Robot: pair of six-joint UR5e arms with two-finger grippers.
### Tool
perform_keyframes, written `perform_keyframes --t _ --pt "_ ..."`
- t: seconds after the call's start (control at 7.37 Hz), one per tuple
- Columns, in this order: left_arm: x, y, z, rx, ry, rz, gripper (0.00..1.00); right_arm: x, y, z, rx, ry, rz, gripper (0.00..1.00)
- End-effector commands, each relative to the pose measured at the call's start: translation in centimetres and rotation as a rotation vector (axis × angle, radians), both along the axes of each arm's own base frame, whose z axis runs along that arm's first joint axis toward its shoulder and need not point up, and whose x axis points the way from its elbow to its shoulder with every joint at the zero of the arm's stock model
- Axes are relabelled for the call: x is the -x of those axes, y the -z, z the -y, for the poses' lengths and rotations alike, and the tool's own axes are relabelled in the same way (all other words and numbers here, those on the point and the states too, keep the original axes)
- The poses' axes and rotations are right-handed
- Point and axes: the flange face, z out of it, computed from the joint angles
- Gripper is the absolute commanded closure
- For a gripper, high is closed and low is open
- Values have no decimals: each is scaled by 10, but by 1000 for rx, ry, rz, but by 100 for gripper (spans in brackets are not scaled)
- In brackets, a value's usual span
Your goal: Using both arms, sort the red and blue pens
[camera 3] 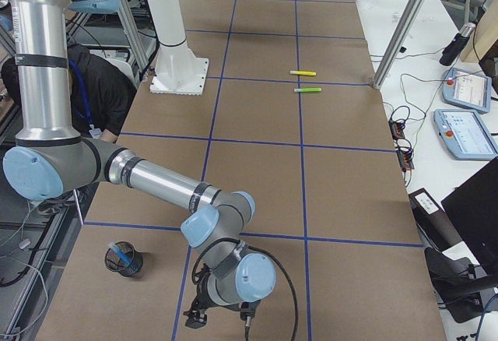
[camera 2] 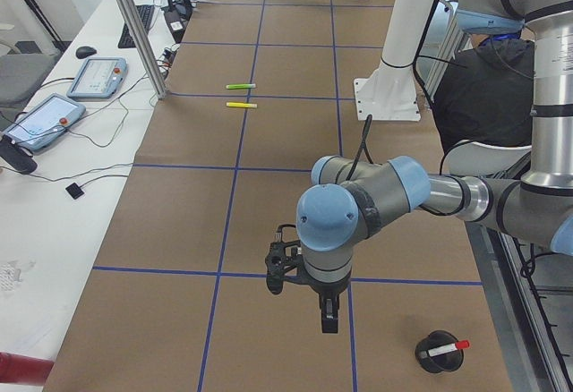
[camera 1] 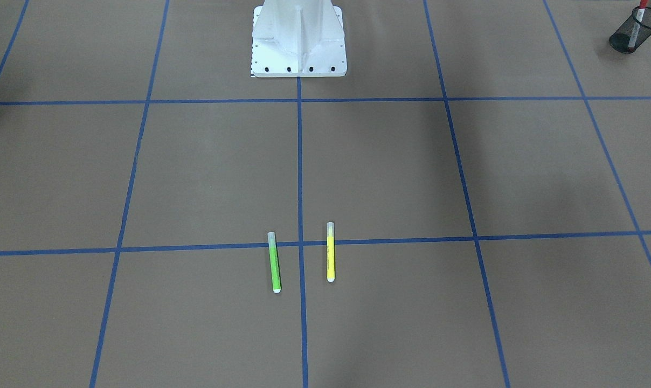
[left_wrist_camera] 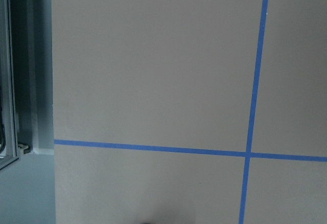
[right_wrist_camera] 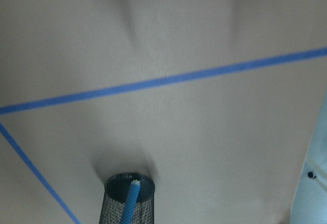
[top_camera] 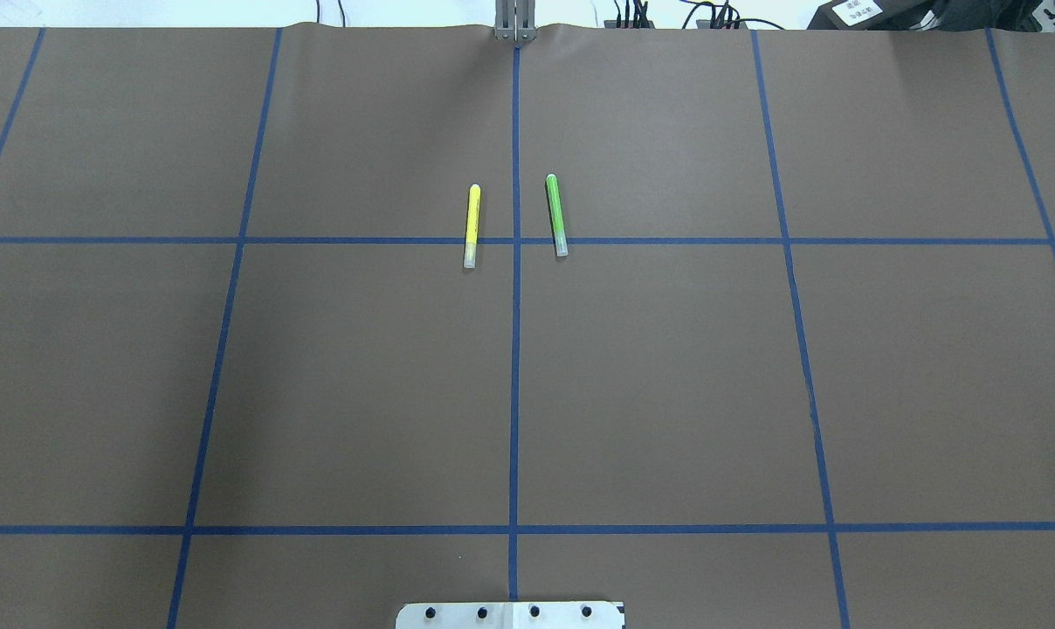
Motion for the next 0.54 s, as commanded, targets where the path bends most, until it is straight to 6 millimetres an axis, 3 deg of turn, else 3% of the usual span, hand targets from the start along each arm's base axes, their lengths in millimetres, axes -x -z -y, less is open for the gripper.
perform_keyframes --t 0.0,0.14,0.27,0.41 --pt "-12 7 41 -106 -16 48 0 -9 52 67 -118 -112 -109 0" --pt "-29 -4 71 -93 72 79 0 3 67 91 -232 -123 -110 0" --pt "-57 -25 95 -108 92 89 0 30 74 111 -271 -158 -104 0" --pt "-91 -27 123 -137 109 74 0 53 84 126 -242 -267 -85 0"
